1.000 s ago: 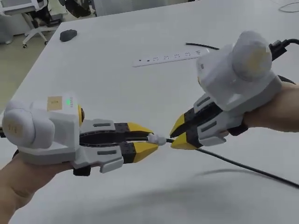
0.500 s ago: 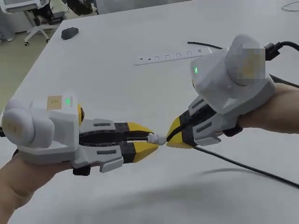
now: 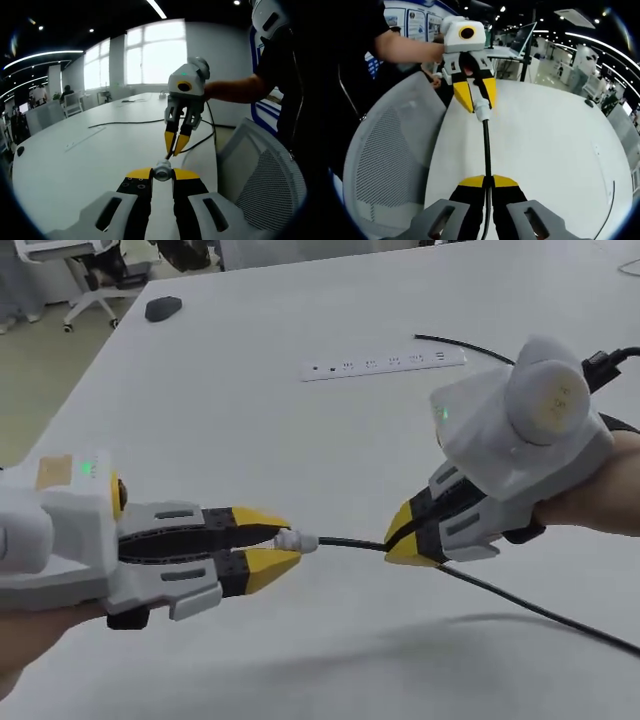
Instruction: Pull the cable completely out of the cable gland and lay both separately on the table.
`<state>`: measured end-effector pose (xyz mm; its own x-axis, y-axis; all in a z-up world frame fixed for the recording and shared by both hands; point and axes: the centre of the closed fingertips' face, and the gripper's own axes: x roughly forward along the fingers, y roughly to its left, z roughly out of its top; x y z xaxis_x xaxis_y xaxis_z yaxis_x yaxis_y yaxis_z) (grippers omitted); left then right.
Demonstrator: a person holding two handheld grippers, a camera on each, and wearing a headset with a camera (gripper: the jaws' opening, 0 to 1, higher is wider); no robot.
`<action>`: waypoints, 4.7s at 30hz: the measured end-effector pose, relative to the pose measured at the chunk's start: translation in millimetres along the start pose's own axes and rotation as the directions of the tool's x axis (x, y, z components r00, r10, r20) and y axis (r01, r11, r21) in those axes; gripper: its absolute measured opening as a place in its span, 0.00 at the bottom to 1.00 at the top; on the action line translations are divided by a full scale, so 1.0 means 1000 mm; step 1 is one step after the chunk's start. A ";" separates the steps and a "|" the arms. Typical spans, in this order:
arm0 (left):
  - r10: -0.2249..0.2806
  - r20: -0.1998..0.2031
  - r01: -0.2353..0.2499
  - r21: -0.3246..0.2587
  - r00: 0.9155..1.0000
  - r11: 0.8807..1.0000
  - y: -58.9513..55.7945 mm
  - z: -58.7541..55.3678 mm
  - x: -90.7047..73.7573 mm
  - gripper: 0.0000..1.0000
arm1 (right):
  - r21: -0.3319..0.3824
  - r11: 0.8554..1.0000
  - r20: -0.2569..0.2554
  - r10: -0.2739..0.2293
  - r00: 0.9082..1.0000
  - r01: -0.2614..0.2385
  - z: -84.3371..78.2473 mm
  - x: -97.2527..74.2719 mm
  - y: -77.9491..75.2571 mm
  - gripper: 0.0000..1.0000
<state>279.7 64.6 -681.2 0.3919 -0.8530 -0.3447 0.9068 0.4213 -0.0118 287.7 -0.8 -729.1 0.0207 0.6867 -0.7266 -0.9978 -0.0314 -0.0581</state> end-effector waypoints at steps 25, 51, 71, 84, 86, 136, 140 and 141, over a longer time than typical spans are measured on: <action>0.282 0.034 -0.274 -0.148 0.959 0.950 0.016 -0.072 -0.114 0.15 | 0.021 0.999 0.089 0.031 0.996 -0.033 0.084 0.078 0.002 0.00; 0.475 0.025 -0.449 -0.285 0.880 0.847 0.030 -0.163 -0.150 0.15 | 0.168 0.978 0.200 -0.156 0.967 0.123 0.153 0.217 -0.018 0.00; 0.553 0.004 -0.529 -0.289 0.833 0.798 0.047 -0.192 -0.157 0.15 | 0.211 0.963 0.161 -0.206 0.965 0.170 0.134 0.256 -0.036 0.00; 0.567 0.004 -0.538 -0.307 0.824 0.785 0.050 -0.196 -0.155 0.17 | 0.230 0.957 0.164 -0.219 0.962 0.178 0.134 0.258 -0.038 0.03; 0.556 0.018 -0.519 -0.333 0.831 0.787 0.049 -0.194 -0.156 0.23 | 0.270 0.950 0.169 -0.207 0.964 0.157 0.135 0.258 -0.038 0.09; 0.402 -0.003 -0.395 -0.185 0.916 0.900 0.075 -0.052 -0.074 1.00 | 0.605 0.603 -0.231 -0.492 0.839 0.520 -0.124 -0.097 -0.009 0.99; 0.389 -0.044 -0.391 -0.165 0.920 0.906 0.065 -0.046 -0.060 1.00 | 0.606 0.606 -0.234 -0.484 0.843 0.516 -0.142 -0.106 0.006 0.99; 0.389 -0.047 -0.392 -0.163 0.920 0.906 0.064 -0.046 -0.059 0.99 | 0.607 0.608 -0.229 -0.483 0.845 0.512 -0.145 -0.107 0.007 0.99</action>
<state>307.1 156.3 -704.8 0.7062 -0.6062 -0.3659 0.6426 0.7657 -0.0283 287.4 -179.5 -750.7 0.5141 0.4294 -0.7425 -0.6342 0.7731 0.0081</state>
